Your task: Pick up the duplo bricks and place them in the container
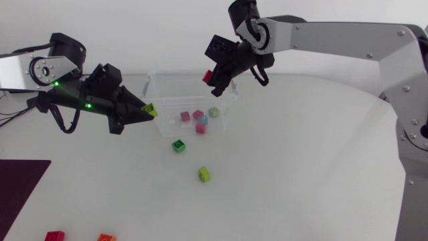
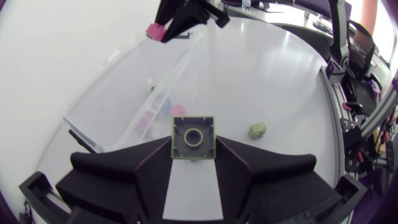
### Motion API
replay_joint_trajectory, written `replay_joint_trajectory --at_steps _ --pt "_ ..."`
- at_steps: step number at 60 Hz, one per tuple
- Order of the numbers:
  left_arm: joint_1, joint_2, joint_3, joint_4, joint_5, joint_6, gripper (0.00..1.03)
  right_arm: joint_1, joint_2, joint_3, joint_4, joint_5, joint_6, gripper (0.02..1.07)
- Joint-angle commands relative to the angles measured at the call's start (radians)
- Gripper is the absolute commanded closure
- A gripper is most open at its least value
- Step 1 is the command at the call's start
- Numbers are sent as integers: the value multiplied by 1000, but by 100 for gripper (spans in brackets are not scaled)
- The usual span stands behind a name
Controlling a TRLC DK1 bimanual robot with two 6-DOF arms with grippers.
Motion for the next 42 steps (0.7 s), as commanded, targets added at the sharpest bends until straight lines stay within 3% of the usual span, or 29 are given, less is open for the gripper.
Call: replay_joint_trajectory --at_steps 1,6,8,17,36,42 --pt "10 2 57 49 23 -102 100 -5 32 37 1 -1 35 58" --pt "12 16 76 148 23 -209 100 -5 36 37 1 6 43 24" --pt "13 20 79 184 23 -243 99 -5 35 39 1 8 51 18" --pt "7 53 91 408 17 -436 99 -5 -13 3 14 9 58 14" --pt "-46 249 229 529 -140 -551 95 47 -298 -345 -12 -69 -73 11" --pt "-62 292 247 552 -180 -559 84 79 -352 -451 -35 -75 -139 11"
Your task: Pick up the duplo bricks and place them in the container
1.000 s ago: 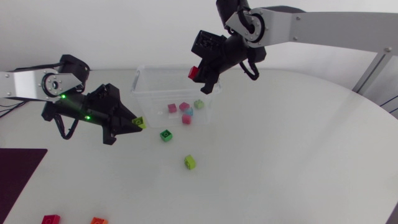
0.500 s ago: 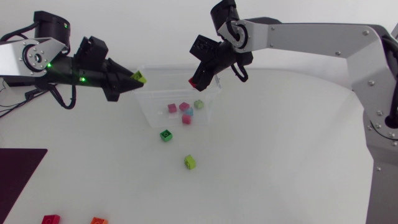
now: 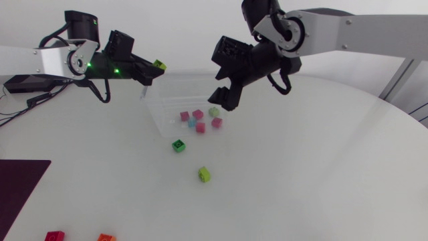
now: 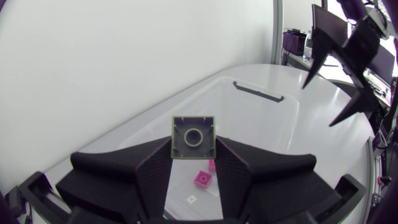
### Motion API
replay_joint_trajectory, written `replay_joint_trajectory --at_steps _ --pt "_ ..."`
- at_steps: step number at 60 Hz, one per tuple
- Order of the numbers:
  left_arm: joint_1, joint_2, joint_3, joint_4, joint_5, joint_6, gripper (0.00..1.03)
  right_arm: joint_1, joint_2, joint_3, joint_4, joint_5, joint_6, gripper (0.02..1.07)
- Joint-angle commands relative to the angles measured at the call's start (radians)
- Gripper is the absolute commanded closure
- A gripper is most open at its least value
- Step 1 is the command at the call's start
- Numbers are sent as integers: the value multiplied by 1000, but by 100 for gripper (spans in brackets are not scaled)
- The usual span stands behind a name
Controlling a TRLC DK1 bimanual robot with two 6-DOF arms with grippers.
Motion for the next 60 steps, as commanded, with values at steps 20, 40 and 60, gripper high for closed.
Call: replay_joint_trajectory --at_steps 20,40,60 --pt "-55 149 110 94 -163 -97 39 132 -58 -244 -120 -5 -210 11" --pt "-82 85 6 101 -284 -108 12 252 53 -246 -226 112 -306 11" --pt "-76 -123 -192 11 -313 -44 12 267 211 -109 -315 167 -361 12"
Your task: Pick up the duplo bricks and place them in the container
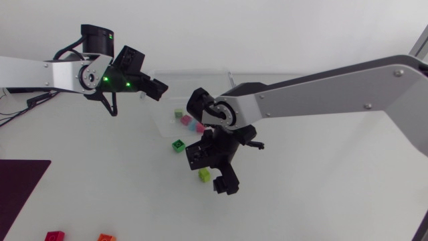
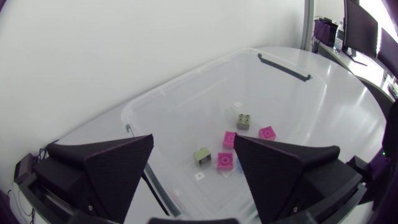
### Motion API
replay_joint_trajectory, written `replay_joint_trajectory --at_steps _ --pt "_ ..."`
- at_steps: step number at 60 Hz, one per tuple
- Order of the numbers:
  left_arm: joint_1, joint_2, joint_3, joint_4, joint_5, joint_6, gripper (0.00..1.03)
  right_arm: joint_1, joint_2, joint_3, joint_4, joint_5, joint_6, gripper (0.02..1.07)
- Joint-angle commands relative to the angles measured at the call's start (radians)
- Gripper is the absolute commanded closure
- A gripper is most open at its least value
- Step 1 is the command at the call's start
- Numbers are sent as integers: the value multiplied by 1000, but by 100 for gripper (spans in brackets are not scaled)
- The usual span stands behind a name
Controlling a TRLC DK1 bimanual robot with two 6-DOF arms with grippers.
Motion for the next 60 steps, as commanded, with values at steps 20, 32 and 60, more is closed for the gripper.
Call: replay_joint_trajectory --at_steps 20,32,60 --pt "8 -176 -276 -99 -2 167 12 20 116 125 -53 34 -47 16" --pt "0 -176 -358 -92 -2 197 12 26 153 160 -65 51 -45 16" --pt "14 -129 -232 -66 2 191 12 46 177 180 -67 64 -39 16"
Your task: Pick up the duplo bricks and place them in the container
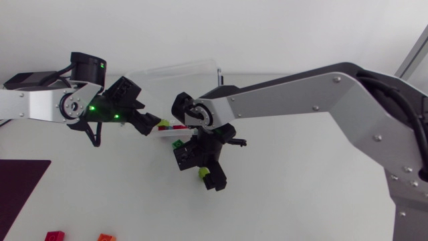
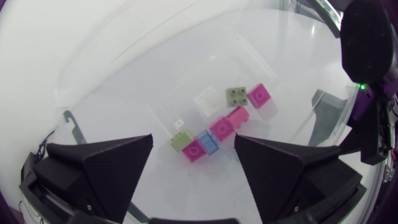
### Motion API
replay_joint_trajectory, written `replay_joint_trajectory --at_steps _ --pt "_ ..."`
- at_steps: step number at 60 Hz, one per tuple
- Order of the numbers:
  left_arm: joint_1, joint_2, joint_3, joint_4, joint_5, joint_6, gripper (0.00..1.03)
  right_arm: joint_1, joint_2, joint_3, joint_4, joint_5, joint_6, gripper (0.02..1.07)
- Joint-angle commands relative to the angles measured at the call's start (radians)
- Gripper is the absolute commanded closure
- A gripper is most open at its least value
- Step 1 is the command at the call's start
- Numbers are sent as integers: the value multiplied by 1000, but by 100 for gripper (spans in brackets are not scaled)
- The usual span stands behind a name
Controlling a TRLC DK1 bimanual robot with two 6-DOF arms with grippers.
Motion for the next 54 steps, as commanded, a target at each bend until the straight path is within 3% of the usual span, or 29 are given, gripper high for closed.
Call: replay_joint_trajectory --at_steps 1,31,44,54 --pt "8 36 46 -1 -2 8 12 12 31 21 -13 11 -19 16" --pt "-38 133 246 -17 2 -32 12 6 9 1 7 19 1 16" --pt "2 27 207 79 89 -126 12 1 26 4 24 25 8 16" --pt "31 -59 141 103 118 -132 12 -2 37 -7 39 28 10 16"
